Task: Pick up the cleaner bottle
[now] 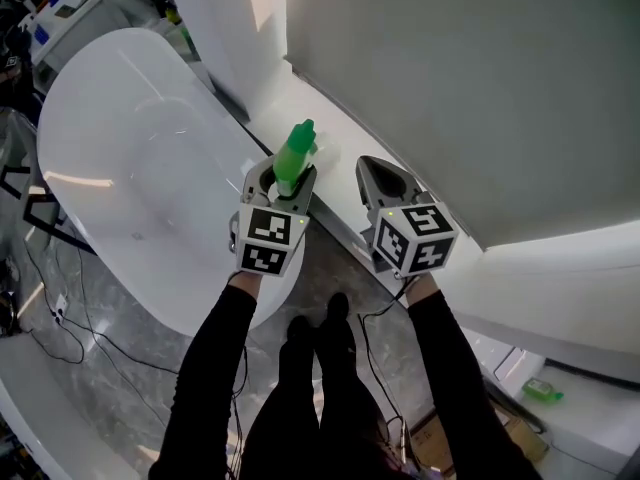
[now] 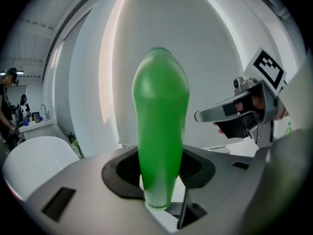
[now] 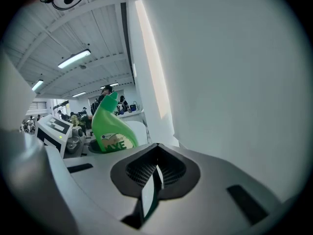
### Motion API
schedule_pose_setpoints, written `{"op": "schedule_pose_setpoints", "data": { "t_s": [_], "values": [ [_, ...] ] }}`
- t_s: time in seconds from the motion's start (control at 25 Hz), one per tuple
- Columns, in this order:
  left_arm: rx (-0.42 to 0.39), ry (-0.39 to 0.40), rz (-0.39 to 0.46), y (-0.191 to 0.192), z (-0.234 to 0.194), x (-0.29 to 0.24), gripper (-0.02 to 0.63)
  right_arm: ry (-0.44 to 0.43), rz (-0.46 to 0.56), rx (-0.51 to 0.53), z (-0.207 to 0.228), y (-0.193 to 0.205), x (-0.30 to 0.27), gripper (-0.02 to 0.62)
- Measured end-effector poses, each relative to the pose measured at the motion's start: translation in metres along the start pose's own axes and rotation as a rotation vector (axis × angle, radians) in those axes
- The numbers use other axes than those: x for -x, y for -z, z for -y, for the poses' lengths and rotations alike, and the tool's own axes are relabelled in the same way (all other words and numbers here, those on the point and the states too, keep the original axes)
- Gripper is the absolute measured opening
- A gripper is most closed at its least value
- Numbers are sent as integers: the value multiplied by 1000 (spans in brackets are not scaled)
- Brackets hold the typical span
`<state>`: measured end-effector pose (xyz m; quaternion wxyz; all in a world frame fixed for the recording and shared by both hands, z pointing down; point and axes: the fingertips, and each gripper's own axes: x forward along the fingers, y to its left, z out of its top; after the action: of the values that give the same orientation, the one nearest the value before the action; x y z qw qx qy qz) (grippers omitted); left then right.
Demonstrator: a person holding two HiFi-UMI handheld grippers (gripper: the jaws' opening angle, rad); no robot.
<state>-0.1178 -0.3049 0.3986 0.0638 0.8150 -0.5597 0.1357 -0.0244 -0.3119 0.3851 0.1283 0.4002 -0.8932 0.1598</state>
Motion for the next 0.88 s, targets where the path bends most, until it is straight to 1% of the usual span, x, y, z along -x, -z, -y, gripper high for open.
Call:
{"op": "schedule_pose_setpoints", "data": {
  "t_s": [0.44, 0.68, 0.88],
  "values": [
    [66, -62, 5, -6, -33, 84, 189, -99, -31, 58, -80, -15, 7, 2],
    [64, -84, 21, -9, -36, 127, 189, -158, -37, 76, -122, -11, 16, 2],
    [70, -113, 24, -4, -39, 156, 189, -211, -52, 104, -155, -8, 19, 2]
  ]
}}
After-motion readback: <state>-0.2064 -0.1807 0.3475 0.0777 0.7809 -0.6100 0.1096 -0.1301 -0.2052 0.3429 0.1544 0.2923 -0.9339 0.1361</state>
